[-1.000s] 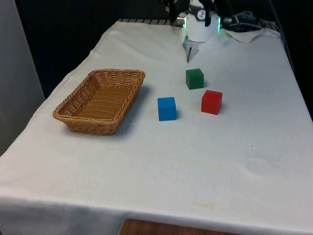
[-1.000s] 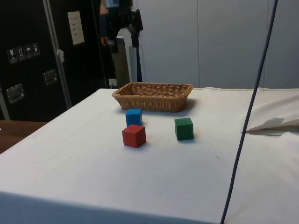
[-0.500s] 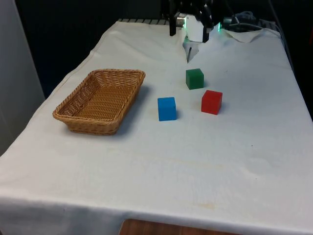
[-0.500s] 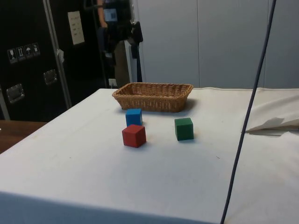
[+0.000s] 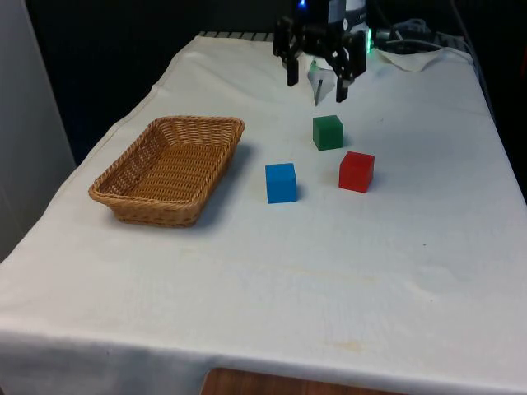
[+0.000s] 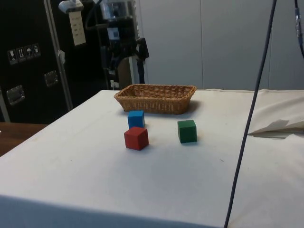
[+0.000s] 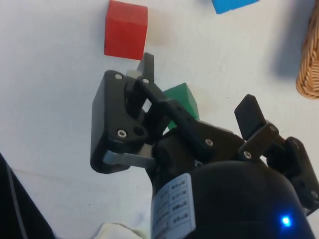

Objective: Pick up the blue cube and place it into the basket.

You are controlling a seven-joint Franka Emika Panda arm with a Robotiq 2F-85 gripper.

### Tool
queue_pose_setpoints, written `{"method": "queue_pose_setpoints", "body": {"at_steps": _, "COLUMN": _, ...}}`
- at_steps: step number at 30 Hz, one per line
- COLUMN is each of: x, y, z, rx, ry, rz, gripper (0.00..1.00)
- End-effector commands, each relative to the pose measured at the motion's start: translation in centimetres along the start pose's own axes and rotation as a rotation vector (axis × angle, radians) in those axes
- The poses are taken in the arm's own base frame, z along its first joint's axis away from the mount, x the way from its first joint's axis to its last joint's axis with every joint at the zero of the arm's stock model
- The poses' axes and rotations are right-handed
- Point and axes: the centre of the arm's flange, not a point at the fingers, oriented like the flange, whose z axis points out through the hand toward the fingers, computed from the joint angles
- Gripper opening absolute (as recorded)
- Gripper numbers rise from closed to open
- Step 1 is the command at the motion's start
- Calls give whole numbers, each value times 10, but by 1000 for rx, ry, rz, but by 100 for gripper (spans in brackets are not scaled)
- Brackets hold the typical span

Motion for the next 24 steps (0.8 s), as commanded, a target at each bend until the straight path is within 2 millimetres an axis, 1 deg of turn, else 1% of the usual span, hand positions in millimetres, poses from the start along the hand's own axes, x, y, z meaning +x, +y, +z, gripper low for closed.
{"method": "queue_pose_setpoints", "body": {"at_steps": 1, "x": 0, "y": 0, "z": 4, "rx": 6, "ry": 5, "rz": 15, "gripper": 100}}
{"method": "queue_pose_setpoints", "body": {"at_steps": 2, "x": 1, "y": 0, "z": 7, "rx": 4, "ry": 3, "rz": 23, "gripper": 100}}
{"method": "queue_pose_setpoints", "body": {"at_steps": 3, "x": 0, "y": 0, "z": 6, "rx": -3, "ry": -3, "rz": 15, "gripper": 100}}
{"method": "queue_pose_setpoints", "body": {"at_steps": 6, "x": 1, "y": -1, "z": 14, "rx": 1, "ry": -1, "rz": 55, "gripper": 100}}
{"method": "queue_pose_setpoints", "body": {"at_steps": 12, "x": 2, "y": -1, "z": 15, "rx": -5, "ry": -4, "rz": 67, "gripper": 100}}
{"method": "queue_pose_setpoints", "body": {"at_steps": 17, "x": 2, "y": -3, "z": 22, "rx": 1, "ry": 0, "rz": 114, "gripper": 100}}
{"method": "queue_pose_setpoints", "body": {"at_steps": 19, "x": 2, "y": -2, "z": 20, "rx": -6, "ry": -8, "rz": 102, "gripper": 100}}
{"method": "queue_pose_setpoints", "body": {"at_steps": 24, "x": 3, "y": -5, "z": 28, "rx": 1, "ry": 3, "rz": 156, "gripper": 100}}
